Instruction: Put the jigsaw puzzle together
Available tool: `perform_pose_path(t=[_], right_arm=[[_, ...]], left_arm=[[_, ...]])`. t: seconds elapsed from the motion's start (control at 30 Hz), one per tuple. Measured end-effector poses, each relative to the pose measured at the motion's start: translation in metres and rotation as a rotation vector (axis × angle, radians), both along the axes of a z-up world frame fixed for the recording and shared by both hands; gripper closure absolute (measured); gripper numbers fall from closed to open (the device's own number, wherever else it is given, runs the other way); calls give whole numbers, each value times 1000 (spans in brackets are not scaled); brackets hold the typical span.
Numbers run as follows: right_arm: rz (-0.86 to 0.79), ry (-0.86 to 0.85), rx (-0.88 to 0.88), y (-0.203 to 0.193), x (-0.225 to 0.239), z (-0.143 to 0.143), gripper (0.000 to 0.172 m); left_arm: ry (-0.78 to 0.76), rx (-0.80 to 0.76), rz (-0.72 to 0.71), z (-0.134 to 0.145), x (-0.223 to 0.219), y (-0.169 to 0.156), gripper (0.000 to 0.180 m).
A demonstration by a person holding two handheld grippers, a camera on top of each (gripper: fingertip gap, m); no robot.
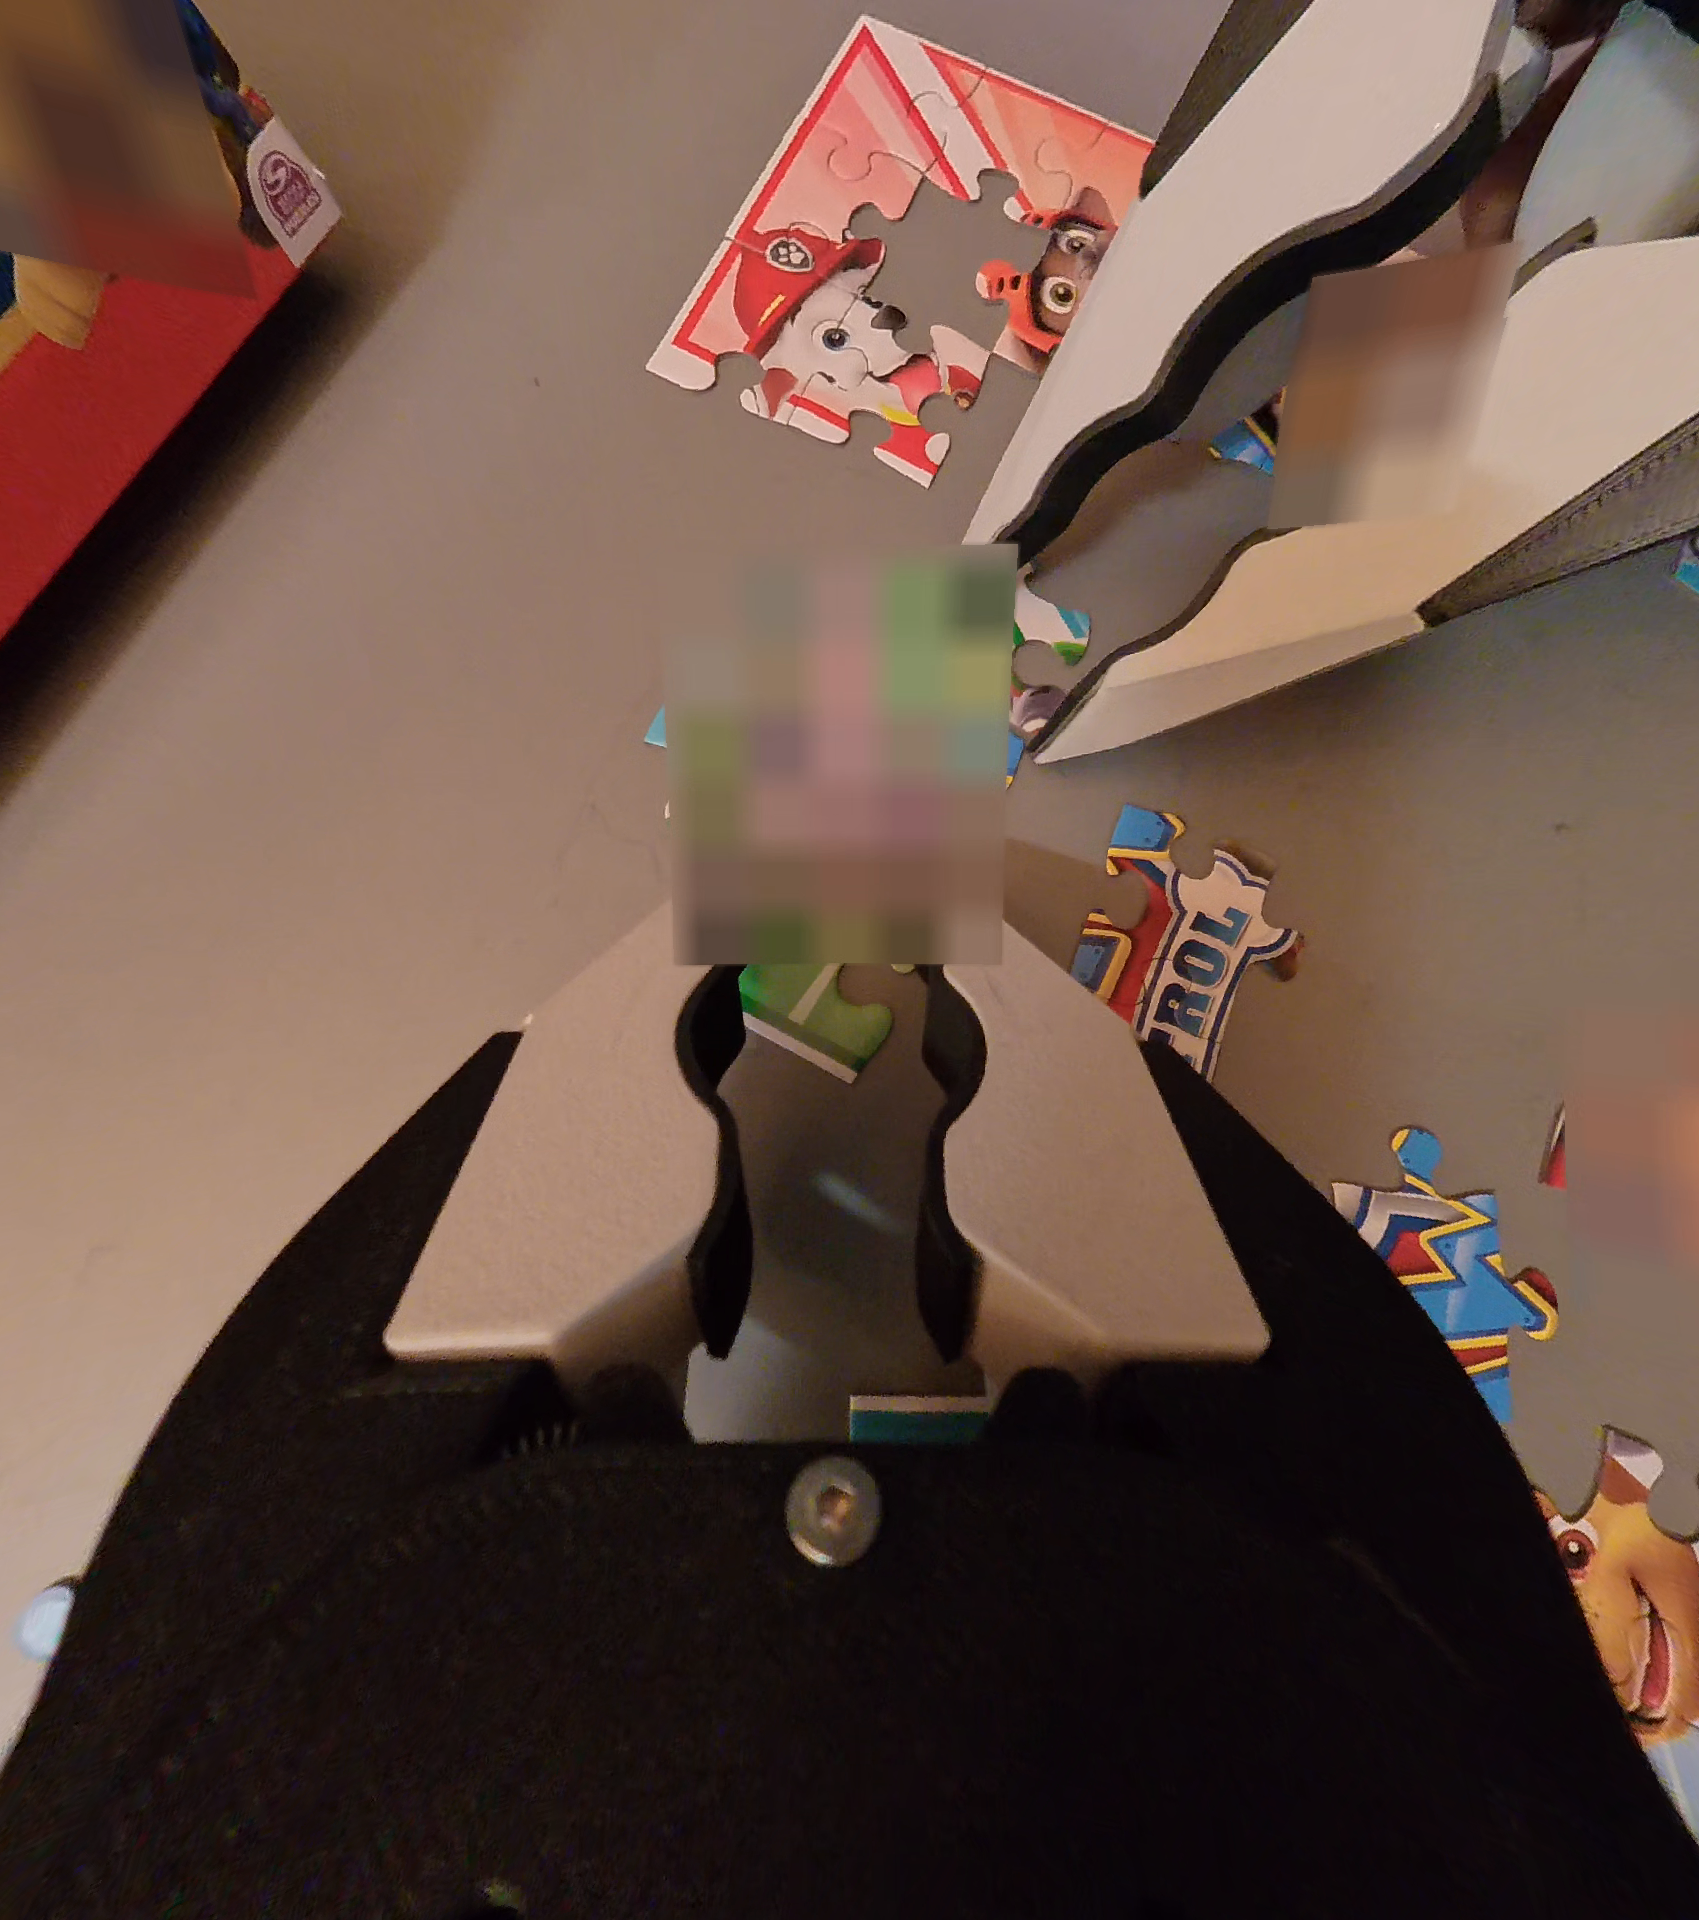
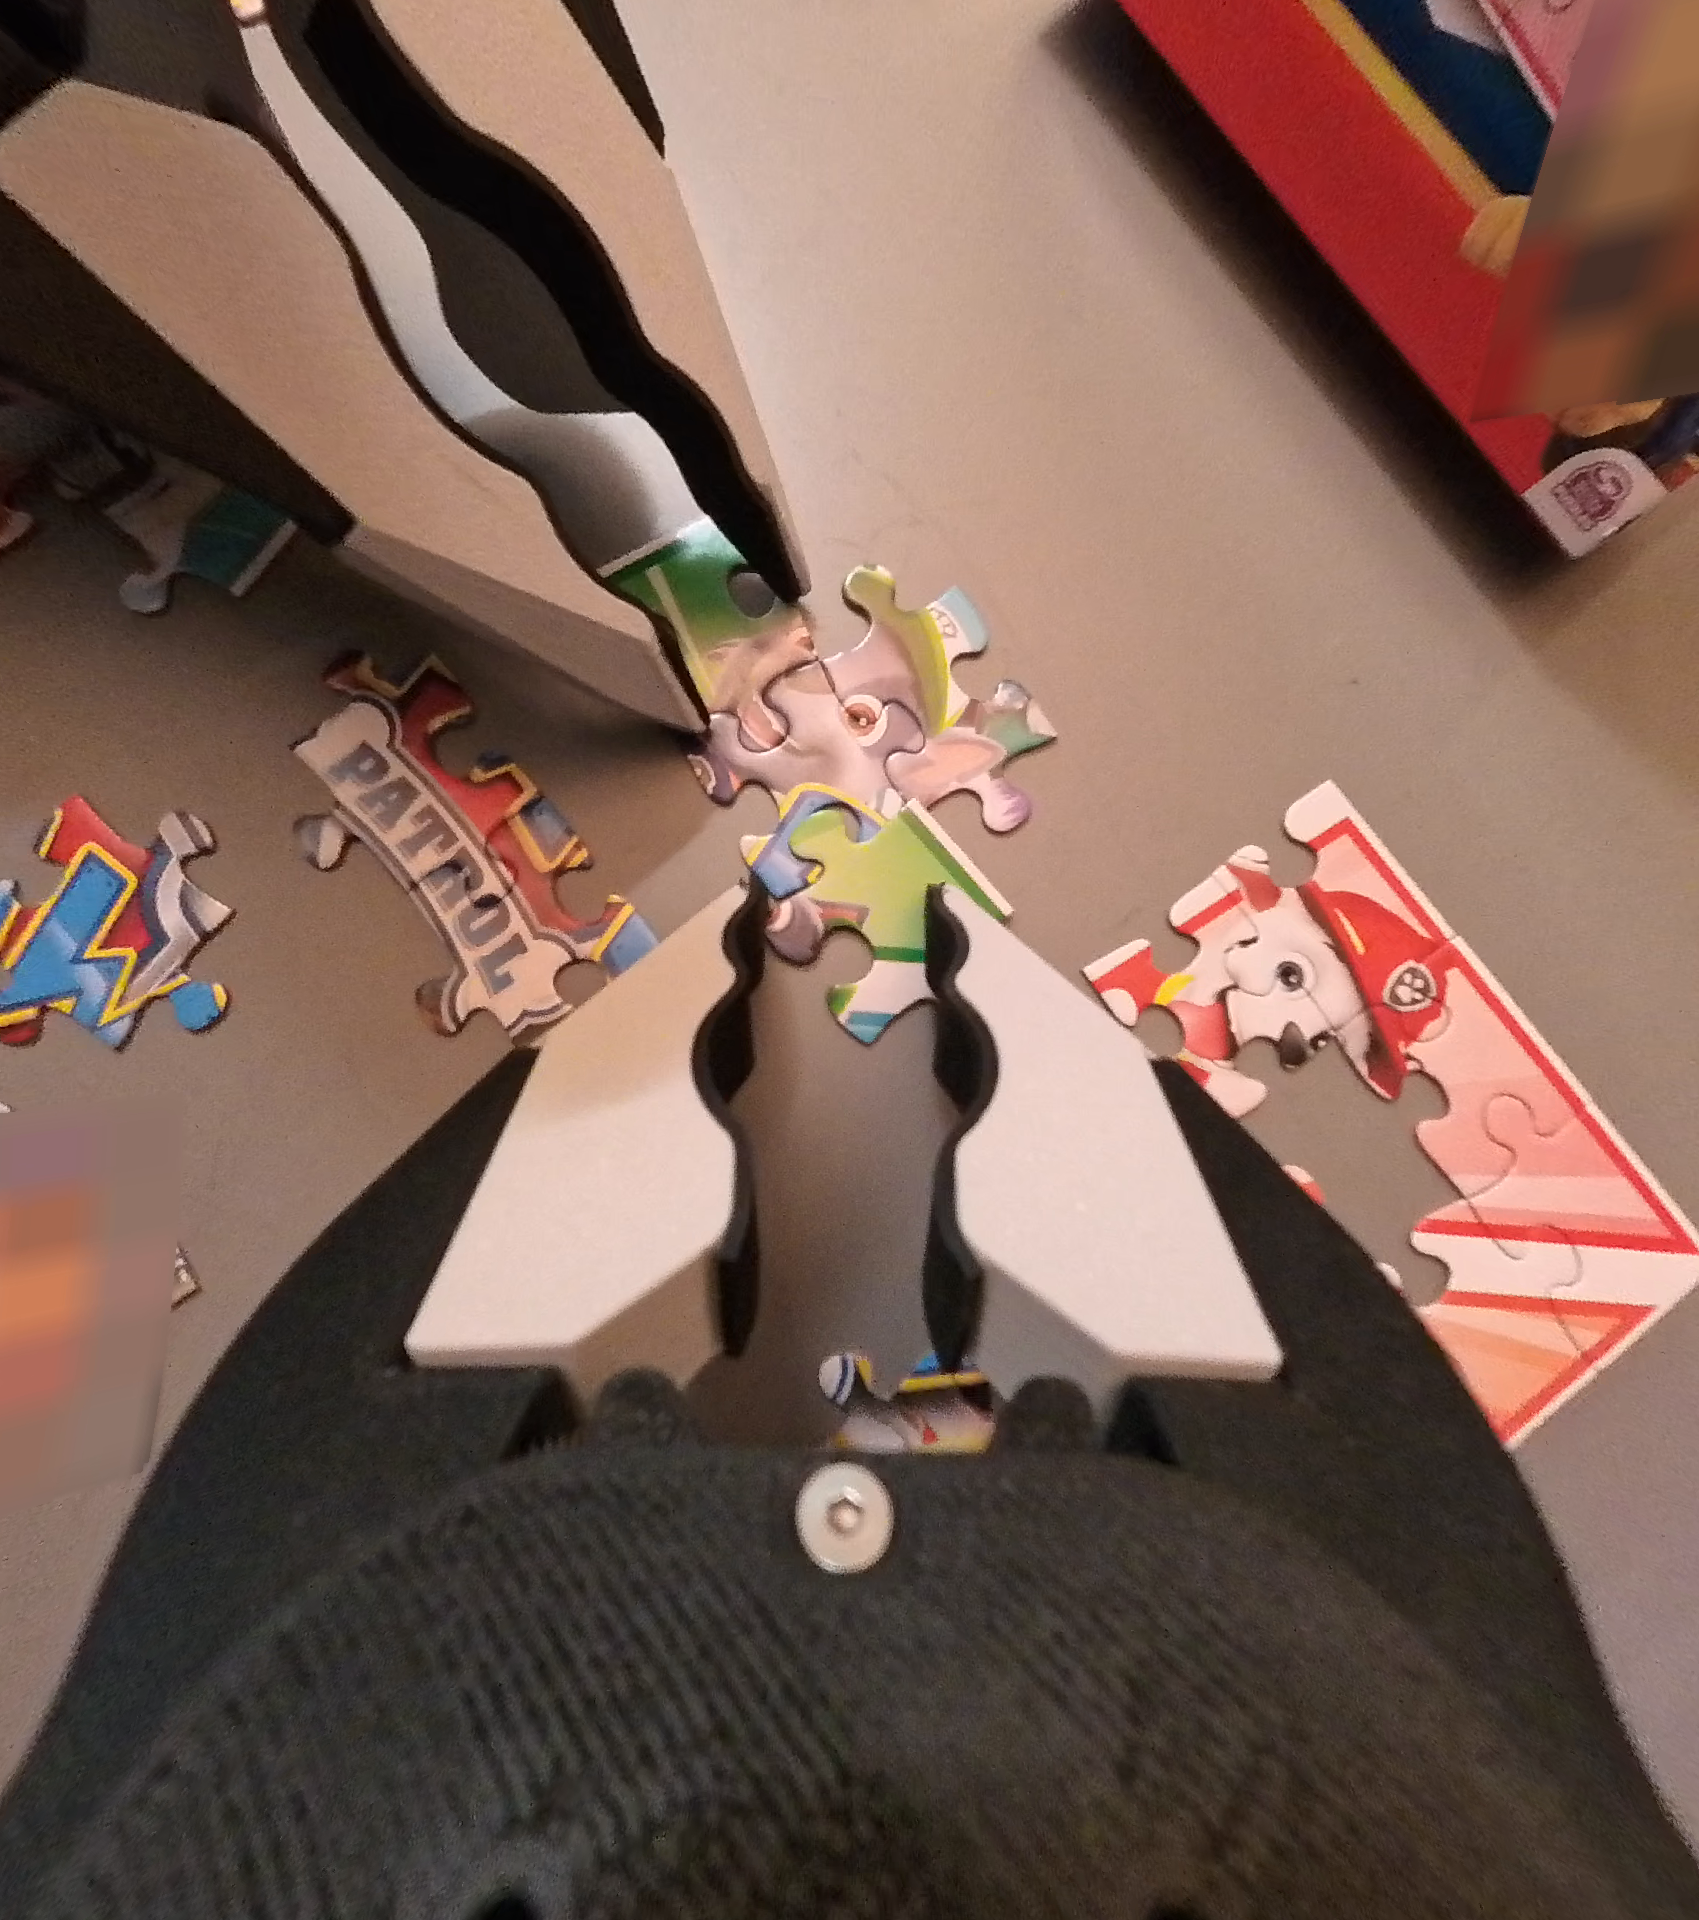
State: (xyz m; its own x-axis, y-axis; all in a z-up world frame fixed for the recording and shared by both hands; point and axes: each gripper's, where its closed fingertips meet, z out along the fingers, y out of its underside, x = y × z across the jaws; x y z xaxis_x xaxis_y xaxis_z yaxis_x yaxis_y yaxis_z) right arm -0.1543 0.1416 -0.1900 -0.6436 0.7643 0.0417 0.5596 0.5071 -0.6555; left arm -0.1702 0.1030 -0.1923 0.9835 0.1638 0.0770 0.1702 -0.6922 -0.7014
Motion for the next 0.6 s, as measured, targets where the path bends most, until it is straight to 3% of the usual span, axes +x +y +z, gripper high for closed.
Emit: perform_pose_path(t=[0.2, 0.47, 0.6], right_arm=[[13, 17, 14, 1, -1, 4, 137], [101, -50, -102, 0, -5, 4, 108], [142, -94, -95, 0, -2, 0, 103]], left_arm=[[-23, 23, -15, 3, 3, 0, 152], [-53, 81, 10, 14, -3, -2, 150], [-49, 79, 16, 13, -5, -3, 150]])
